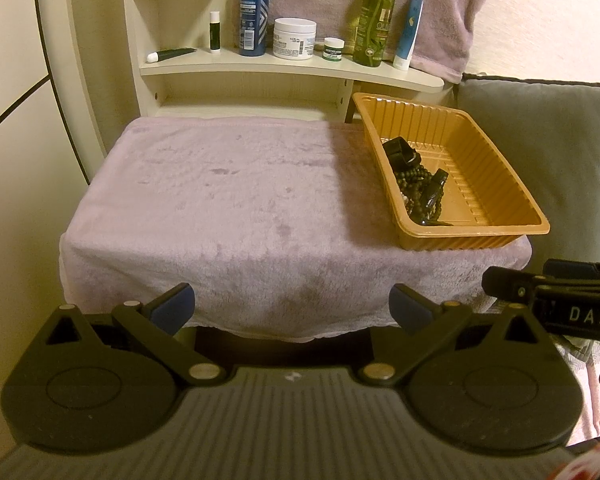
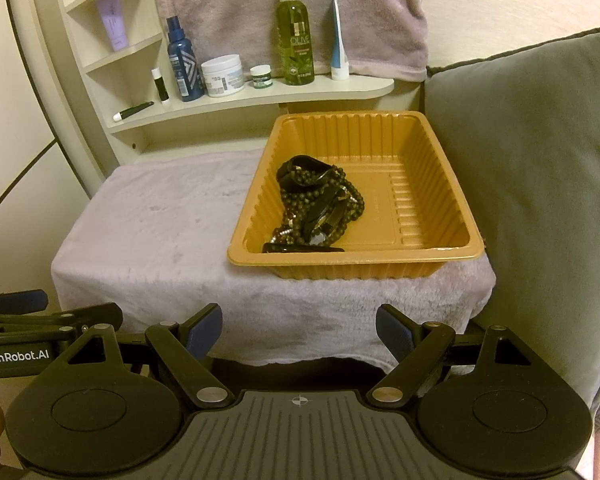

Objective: Organize jewelry

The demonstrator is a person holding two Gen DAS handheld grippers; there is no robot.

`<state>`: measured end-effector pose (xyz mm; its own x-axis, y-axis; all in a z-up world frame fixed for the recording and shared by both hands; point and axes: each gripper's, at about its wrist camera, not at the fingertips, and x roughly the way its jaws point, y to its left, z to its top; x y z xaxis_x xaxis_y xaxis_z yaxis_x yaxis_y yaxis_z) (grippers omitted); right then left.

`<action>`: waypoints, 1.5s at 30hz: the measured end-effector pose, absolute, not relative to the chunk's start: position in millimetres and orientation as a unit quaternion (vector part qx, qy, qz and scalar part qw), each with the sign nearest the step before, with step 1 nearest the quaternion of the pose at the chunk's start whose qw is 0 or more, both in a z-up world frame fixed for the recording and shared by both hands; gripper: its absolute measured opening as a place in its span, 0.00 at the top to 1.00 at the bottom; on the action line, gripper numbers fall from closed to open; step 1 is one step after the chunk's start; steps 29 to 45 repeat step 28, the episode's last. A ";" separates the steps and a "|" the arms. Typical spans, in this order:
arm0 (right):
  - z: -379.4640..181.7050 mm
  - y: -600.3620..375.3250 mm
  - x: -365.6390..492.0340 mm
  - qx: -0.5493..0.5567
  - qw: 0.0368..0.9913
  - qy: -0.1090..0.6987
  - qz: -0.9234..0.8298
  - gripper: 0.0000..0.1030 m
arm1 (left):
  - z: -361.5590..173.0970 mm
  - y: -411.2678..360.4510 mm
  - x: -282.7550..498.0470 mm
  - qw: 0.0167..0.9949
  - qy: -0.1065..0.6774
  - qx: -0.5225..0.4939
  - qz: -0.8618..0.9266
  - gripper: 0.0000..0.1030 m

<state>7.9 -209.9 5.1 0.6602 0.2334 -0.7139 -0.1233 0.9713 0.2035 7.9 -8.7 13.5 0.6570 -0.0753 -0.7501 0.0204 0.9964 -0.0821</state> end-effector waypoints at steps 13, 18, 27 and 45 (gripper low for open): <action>5.8 -209.7 8.3 0.069 0.909 0.400 0.098 0.19 | 14.7 -9.4 9.0 0.910 0.413 -0.033 -0.028 0.00; 6.5 -209.7 8.5 0.069 0.909 0.400 0.098 0.19 | 15.8 -9.2 10.3 0.910 0.413 -0.033 -0.029 0.00; 8.9 -209.0 10.2 0.069 0.909 0.400 0.098 0.19 | 16.7 -6.7 8.5 0.914 0.403 -0.038 -0.030 0.00; 9.4 -209.0 10.3 0.069 0.909 0.400 0.099 0.19 | 16.7 -6.7 8.7 0.914 0.403 -0.038 -0.031 0.00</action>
